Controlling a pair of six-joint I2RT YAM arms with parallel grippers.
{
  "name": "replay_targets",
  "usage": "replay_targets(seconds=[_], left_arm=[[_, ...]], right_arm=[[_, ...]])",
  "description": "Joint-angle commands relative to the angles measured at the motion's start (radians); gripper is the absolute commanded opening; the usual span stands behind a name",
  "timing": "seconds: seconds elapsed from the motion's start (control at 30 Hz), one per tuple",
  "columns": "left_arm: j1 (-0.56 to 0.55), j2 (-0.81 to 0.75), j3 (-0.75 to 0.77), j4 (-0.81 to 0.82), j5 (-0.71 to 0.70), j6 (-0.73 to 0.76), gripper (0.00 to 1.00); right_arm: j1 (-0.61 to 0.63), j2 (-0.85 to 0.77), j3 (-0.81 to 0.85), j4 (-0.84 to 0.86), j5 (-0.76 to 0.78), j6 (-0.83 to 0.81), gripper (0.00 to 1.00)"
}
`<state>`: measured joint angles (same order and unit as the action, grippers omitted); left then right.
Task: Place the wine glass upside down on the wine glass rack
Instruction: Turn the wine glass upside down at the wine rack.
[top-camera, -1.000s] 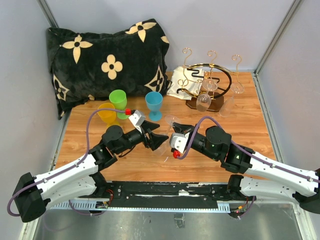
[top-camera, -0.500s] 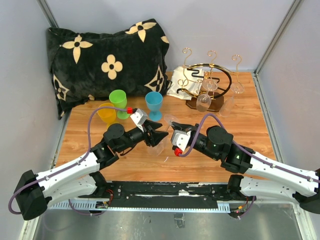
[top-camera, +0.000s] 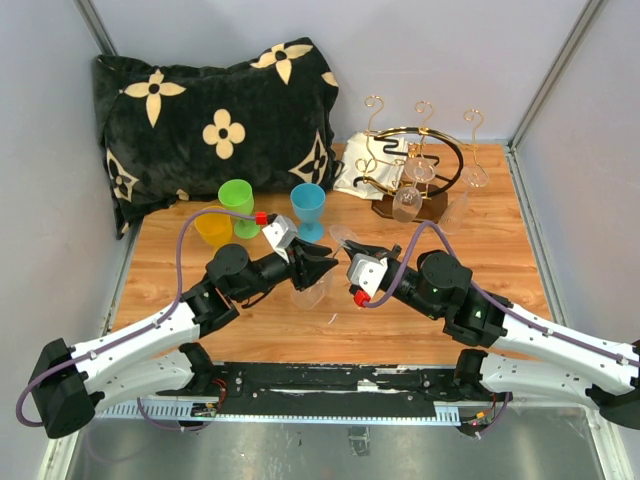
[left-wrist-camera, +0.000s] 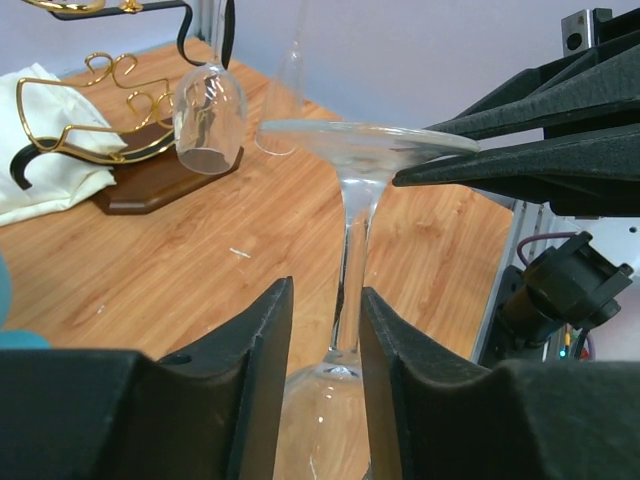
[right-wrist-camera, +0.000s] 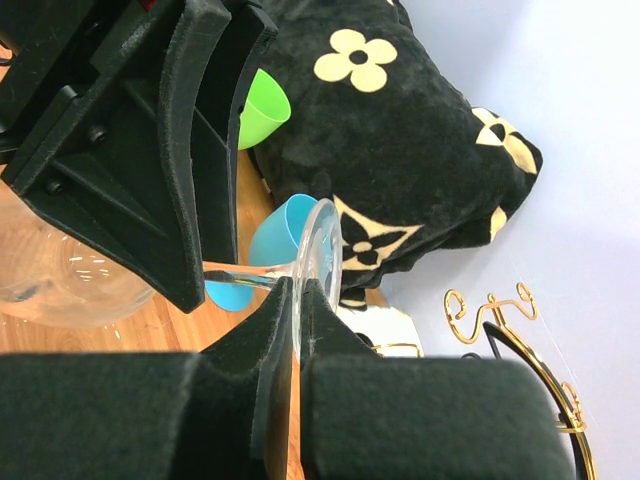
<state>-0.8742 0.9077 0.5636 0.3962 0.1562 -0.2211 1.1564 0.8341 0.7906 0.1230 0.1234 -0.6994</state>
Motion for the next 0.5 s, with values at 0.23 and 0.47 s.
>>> replay_targets(seconds=[0.23,0.47], left_arm=[[-0.005,0.002,0.007,0.032,-0.012,0.034,0.01],[-0.005,-0.008,-0.004,0.047,-0.018,0.026,0.00]], right_arm=[[-0.008,-0.039,0.001,0.117,-0.041,0.044,0.01],[-0.008,-0.061,0.003,0.071,-0.040,0.016,0.16]])
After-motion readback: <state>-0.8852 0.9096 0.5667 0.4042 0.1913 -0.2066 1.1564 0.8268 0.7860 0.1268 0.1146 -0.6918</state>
